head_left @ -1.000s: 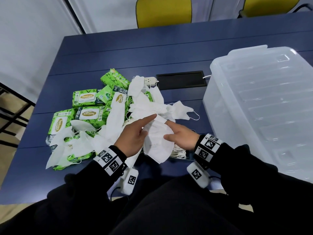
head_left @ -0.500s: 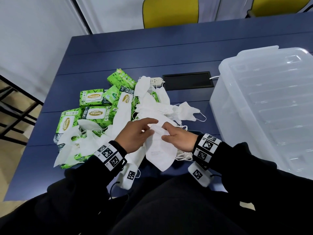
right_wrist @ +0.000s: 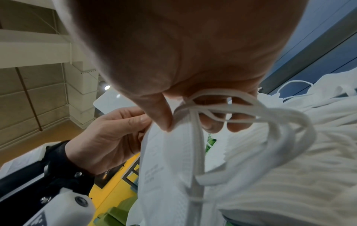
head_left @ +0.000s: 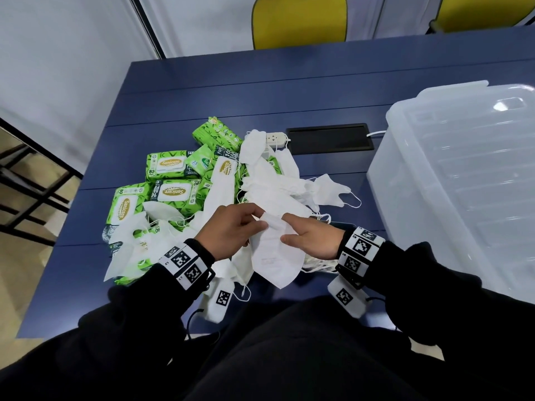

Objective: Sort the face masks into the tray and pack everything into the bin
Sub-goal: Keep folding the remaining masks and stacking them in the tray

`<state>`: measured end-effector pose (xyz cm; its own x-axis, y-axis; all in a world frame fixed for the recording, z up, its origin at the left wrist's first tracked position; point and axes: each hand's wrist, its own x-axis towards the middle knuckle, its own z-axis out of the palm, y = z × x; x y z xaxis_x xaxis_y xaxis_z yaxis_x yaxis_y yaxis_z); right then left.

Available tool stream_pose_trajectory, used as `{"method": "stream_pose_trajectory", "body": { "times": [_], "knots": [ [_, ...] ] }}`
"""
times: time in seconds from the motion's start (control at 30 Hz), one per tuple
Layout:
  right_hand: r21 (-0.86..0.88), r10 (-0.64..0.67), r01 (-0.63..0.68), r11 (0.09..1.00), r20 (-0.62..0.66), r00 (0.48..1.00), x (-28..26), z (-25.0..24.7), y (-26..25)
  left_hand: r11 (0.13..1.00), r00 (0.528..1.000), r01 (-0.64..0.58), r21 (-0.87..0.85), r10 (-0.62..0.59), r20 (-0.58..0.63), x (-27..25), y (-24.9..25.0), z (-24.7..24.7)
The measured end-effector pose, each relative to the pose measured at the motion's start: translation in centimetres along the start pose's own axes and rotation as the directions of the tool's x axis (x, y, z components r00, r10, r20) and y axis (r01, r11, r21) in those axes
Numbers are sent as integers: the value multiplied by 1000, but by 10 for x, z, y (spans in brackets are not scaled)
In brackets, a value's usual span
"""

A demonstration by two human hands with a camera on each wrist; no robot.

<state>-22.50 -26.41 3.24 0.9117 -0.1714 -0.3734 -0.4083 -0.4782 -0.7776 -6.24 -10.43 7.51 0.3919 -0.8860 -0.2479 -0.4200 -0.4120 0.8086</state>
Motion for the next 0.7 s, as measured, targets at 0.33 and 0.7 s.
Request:
{"method": "stream_pose_trajectory", "body": {
  "times": [0.33,0.7],
  "knots": [
    [-1,-64,64,998,-15,998,-7,2,1,999,996,-49,0,49,80,-3,0,-6],
    [578,209,58,814,-384,899,-8,-17,19,949,964,-173,264,218,-153,12,1,-27]
  ]
}}
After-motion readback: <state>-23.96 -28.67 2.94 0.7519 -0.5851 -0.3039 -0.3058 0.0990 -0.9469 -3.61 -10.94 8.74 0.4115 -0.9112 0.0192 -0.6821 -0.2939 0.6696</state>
